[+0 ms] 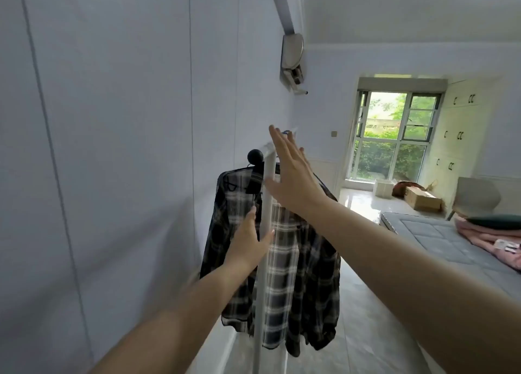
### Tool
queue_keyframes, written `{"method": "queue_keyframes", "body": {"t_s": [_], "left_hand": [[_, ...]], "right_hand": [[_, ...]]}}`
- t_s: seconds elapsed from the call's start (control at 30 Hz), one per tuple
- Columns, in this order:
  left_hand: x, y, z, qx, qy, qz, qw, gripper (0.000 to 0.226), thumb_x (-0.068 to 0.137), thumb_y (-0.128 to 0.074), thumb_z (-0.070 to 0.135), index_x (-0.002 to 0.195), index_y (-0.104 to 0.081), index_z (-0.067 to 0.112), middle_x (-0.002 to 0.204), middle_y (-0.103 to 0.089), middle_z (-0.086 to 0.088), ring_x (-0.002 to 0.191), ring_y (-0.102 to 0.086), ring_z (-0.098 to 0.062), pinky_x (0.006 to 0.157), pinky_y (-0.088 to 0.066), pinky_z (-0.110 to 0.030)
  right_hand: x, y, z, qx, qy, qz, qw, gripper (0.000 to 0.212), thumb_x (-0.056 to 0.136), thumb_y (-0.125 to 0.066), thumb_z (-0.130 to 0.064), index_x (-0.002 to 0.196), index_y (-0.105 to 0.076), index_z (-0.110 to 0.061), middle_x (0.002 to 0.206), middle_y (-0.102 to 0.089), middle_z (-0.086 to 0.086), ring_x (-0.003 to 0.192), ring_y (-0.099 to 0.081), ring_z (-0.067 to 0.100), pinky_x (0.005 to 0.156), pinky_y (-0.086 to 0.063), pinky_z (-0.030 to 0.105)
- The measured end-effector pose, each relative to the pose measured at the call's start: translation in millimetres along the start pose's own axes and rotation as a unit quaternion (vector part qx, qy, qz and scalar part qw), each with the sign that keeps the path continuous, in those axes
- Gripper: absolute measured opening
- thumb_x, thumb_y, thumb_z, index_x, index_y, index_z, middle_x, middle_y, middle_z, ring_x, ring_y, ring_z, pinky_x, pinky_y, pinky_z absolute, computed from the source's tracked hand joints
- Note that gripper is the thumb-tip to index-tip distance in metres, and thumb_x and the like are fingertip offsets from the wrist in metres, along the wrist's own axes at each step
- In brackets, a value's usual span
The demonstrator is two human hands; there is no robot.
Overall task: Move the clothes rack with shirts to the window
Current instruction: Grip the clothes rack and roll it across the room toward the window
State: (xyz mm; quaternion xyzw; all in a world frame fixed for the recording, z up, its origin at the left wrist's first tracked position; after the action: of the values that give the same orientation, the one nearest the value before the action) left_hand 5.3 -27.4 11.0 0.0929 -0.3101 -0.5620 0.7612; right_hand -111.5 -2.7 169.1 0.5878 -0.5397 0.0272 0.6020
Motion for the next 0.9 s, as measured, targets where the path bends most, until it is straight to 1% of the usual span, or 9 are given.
{"method": "queue_keyframes", "body": {"t_s": [0.1, 0.17, 0.2, 0.27, 0.3, 0.37, 0.47, 0.73, 0.9], "left_hand": [[9.4, -15.2, -1.8, -0.085, 0.02, 0.04, 0.995, 0.044, 0.093, -0.06, 0.039, 0.132, -0.047, 0.026, 0.114, -0.065, 0.002, 0.092, -0.064, -0.006, 0.07, -0.051, -0.017], [12.7, -30.1, -7.3, -0.129, 0.05, 0.057, 0.989, 0.022, 0.092, -0.059, 0.042, 0.108, -0.056, 0.028, 0.091, -0.066, -0.006, 0.072, -0.062, -0.008, 0.06, -0.051, -0.018], [13.8, -37.2, -9.9, -0.167, 0.07, 0.063, 0.981, 0.019, 0.092, -0.059, 0.043, 0.101, -0.058, 0.027, 0.087, -0.067, -0.009, 0.069, -0.06, -0.009, 0.06, -0.05, -0.02], [18.0, -48.7, -17.2, -0.223, 0.114, 0.076, 0.965, 0.02, 0.092, -0.058, 0.044, 0.09, -0.061, 0.024, 0.073, -0.064, -0.004, 0.06, -0.057, -0.008, 0.057, -0.047, -0.02], [20.9, -53.7, -20.6, -0.234, 0.124, 0.078, 0.961, 0.022, 0.091, -0.059, 0.045, 0.084, -0.06, 0.024, 0.065, -0.06, 0.001, 0.055, -0.055, -0.008, 0.056, -0.047, -0.022], [29.6, -61.9, -25.9, -0.239, 0.129, 0.074, 0.96, 0.03, 0.089, -0.063, 0.045, 0.07, -0.055, 0.023, 0.055, -0.052, 0.006, 0.048, -0.048, -0.01, 0.055, -0.044, -0.029], [43.2, -68.7, -29.7, -0.235, 0.121, 0.079, 0.961, 0.042, 0.088, -0.065, 0.044, 0.058, -0.048, 0.02, 0.049, -0.045, 0.004, 0.044, -0.042, -0.013, 0.052, -0.04, -0.033], [85.6, -86.6, -39.5, -0.207, 0.091, 0.057, 0.972, 0.043, 0.092, -0.061, 0.04, 0.06, -0.046, 0.015, 0.05, -0.044, 0.003, 0.042, -0.041, -0.011, 0.043, -0.039, -0.024], [119.5, -99.3, -48.1, -0.194, 0.082, 0.024, 0.977, 0.047, 0.092, -0.06, 0.044, 0.057, -0.045, 0.016, 0.049, -0.044, 0.002, 0.043, -0.042, -0.011, 0.045, -0.039, -0.024]], "right_hand": [[21.8, -5.6, 13.9, 0.015, 0.016, -0.011, 1.0, 0.081, 0.094, -0.057, -0.005, 0.161, -0.015, -0.022, 0.172, -0.016, 0.002, 0.161, 0.002, 0.023, 0.132, -0.004, 0.05], [35.3, -11.5, 21.0, 0.057, 0.023, -0.019, 0.998, 0.065, 0.095, -0.057, -0.004, 0.154, -0.035, -0.019, 0.165, -0.033, 0.006, 0.16, -0.01, 0.027, 0.131, -0.013, 0.046], [41.1, -11.8, 23.8, 0.073, 0.027, -0.009, 0.997, 0.054, 0.095, -0.058, -0.003, 0.146, -0.046, -0.016, 0.156, -0.046, 0.008, 0.155, -0.025, 0.031, 0.126, -0.025, 0.043], [53.7, -8.0, 29.3, 0.07, 0.046, 0.031, 0.996, 0.032, 0.092, -0.06, 0.0, 0.123, -0.064, -0.007, 0.127, -0.062, 0.013, 0.123, -0.057, 0.034, 0.103, -0.05, 0.042], [59.8, -7.0, 32.3, 0.051, 0.057, 0.048, 0.996, 0.023, 0.09, -0.061, 0.002, 0.111, -0.067, -0.002, 0.115, -0.065, 0.016, 0.105, -0.062, 0.034, 0.091, -0.053, 0.045], [71.9, -6.8, 38.1, 0.012, 0.073, 0.051, 0.996, 0.012, 0.086, -0.062, 0.003, 0.094, -0.07, 0.005, 0.101, -0.065, 0.021, 0.087, -0.063, 0.036, 0.081, -0.053, 0.048], [86.4, -9.3, 44.9, -0.023, 0.07, 0.038, 0.997, 0.012, 0.082, -0.059, 0.0, 0.084, -0.071, 0.005, 0.093, -0.068, 0.022, 0.081, -0.063, 0.035, 0.077, -0.052, 0.045], [112.7, -27.9, 77.1, -0.039, 0.027, 0.03, 0.998, 0.015, 0.093, -0.056, 0.001, 0.08, -0.062, -0.003, 0.09, -0.053, 0.006, 0.077, -0.056, 0.03, 0.076, -0.054, 0.049], [135.5, -39.3, 104.1, -0.064, 0.008, 0.024, 0.998, 0.013, 0.093, -0.054, 0.002, 0.085, -0.064, 0.005, 0.089, -0.052, 0.006, 0.076, -0.048, 0.023, 0.073, -0.05, 0.048]]}}
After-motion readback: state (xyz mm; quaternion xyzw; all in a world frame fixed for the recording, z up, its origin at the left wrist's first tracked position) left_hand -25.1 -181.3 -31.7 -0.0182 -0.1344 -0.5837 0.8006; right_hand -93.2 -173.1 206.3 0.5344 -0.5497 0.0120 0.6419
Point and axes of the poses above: each hand's wrist, its own x-axis towards the middle knuckle, its own y-axis out of the back of the hand, z = x × y, the point moved 3 cm from there along x, towards the middle knuckle
